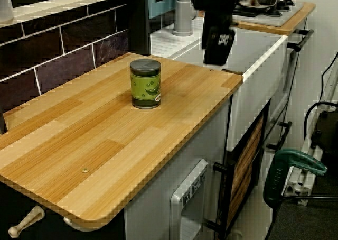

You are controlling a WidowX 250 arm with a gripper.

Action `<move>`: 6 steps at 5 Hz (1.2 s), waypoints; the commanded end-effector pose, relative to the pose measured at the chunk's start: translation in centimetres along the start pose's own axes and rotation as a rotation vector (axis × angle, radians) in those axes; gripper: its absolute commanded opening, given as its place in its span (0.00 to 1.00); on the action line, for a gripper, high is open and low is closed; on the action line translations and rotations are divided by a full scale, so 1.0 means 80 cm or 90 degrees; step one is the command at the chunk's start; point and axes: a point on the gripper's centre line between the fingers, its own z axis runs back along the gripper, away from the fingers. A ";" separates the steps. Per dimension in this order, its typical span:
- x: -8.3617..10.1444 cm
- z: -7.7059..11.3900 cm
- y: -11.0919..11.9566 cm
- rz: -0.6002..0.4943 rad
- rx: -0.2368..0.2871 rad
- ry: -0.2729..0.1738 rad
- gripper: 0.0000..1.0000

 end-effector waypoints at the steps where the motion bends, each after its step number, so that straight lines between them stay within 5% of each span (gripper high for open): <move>1: 0.007 0.018 0.001 0.000 -0.008 -0.022 1.00; 3: 0.007 0.018 0.001 0.000 -0.008 -0.022 1.00; 5: 0.014 -0.012 0.015 0.019 0.002 -0.026 1.00; 6: 0.025 -0.029 0.008 0.018 0.002 -0.050 1.00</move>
